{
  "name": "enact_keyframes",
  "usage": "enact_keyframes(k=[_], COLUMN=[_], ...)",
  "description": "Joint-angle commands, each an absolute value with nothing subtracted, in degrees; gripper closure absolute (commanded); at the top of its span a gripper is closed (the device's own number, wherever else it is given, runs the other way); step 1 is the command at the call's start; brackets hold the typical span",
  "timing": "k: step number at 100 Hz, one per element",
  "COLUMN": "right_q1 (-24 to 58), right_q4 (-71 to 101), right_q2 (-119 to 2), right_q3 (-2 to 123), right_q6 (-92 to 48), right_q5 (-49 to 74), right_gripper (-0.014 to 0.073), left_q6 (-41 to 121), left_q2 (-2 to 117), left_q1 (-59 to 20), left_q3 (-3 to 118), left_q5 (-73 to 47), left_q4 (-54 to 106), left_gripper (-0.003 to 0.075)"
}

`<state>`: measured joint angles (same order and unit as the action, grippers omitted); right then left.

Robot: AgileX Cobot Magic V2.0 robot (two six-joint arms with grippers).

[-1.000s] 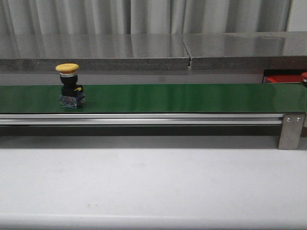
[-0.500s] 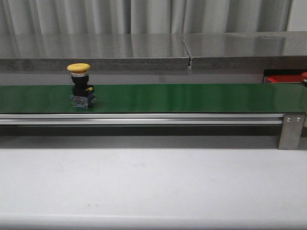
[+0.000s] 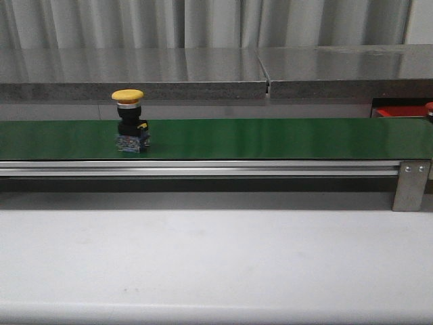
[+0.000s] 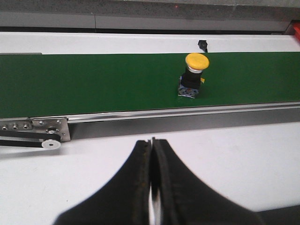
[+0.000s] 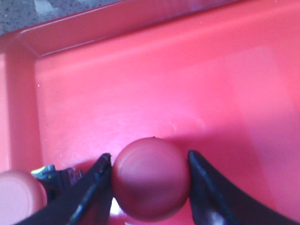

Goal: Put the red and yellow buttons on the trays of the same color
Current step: 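Lower the red button into the red tray and open the right gripper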

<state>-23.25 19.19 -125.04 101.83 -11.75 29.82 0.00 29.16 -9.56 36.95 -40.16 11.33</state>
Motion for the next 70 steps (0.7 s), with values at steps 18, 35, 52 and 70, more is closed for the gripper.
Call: enact_keyframes(k=[18,35,52,70], right_q1=[-23.36,-23.36,-23.36,-23.36], right_q4=[21.7,21.82,21.82,21.77], right_q2=[-122.06,-122.11,-121.94,-120.57], right_q3=[103.78,103.78,103.78,103.3], right_q6=[-11.71,-11.71,-11.71,-11.82], right_q5=[25.98,24.92,24.8,26.19], right_gripper=[0.023,0.0055,0.0064,0.0064], left_q6=[-0.34,-0.34,-0.34,-0.34], left_q2=[29.53,29.53,29.53,29.53], left_q1=[-10.0,-10.0,-10.0,-10.0], left_q3=[38.47,38.47,38.47,38.47], left_q5=[-36.41,-36.41,-36.41,-36.41], left_q4=[12.23,12.23,12.23,12.23], left_gripper=[0.0741,0.0741,0.0741,0.0741])
